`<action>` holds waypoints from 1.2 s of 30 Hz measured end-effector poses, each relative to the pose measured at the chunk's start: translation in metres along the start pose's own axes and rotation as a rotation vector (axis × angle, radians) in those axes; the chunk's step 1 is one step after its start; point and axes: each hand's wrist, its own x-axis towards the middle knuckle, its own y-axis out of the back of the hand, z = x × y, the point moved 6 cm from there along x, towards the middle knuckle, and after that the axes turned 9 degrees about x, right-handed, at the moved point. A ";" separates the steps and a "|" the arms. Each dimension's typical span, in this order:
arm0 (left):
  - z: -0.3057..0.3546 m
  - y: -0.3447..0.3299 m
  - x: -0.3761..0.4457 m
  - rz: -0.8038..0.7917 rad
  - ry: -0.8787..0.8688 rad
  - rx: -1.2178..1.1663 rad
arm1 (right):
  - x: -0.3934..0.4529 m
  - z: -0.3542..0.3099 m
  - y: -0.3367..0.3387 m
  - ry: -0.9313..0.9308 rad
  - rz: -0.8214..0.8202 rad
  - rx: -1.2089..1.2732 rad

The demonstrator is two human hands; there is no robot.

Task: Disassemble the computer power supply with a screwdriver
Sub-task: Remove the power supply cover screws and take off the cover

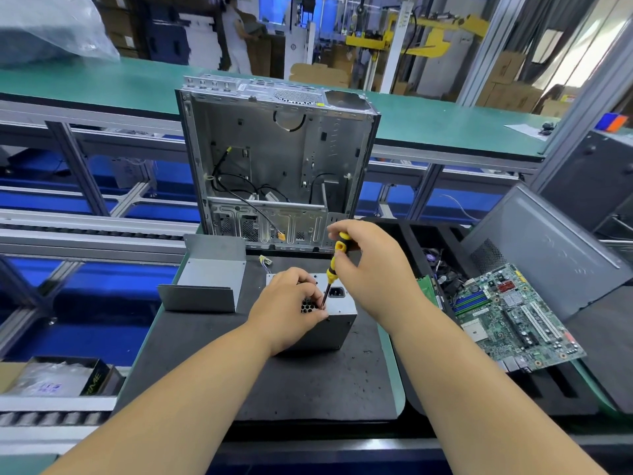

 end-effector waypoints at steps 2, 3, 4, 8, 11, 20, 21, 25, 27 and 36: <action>0.000 0.000 0.001 0.004 -0.004 0.007 | 0.000 -0.004 0.000 0.041 0.017 0.003; -0.001 -0.001 0.001 0.006 -0.006 0.011 | 0.001 -0.006 0.000 0.057 0.027 -0.005; 0.000 -0.001 0.001 0.009 -0.007 0.014 | 0.001 -0.006 0.000 0.057 0.036 -0.010; 0.000 -0.001 0.002 0.008 -0.005 0.015 | 0.004 -0.003 -0.001 -0.011 0.043 0.014; -0.001 -0.001 0.001 0.002 0.001 0.001 | 0.003 -0.005 0.000 -0.007 0.031 0.000; -0.001 -0.001 0.000 -0.007 0.002 -0.002 | 0.000 -0.009 -0.003 0.011 -0.035 -0.012; 0.000 -0.001 0.000 -0.005 -0.001 0.002 | -0.001 -0.009 -0.004 0.012 -0.036 -0.016; 0.001 0.002 0.001 -0.024 -0.016 -0.013 | -0.003 -0.006 -0.004 -0.023 0.007 -0.024; 0.000 0.003 0.001 -0.059 -0.018 -0.032 | -0.003 -0.004 -0.002 -0.028 0.019 -0.015; 0.001 0.004 -0.004 -0.068 0.016 -0.038 | -0.007 0.003 0.001 -0.038 -0.041 0.040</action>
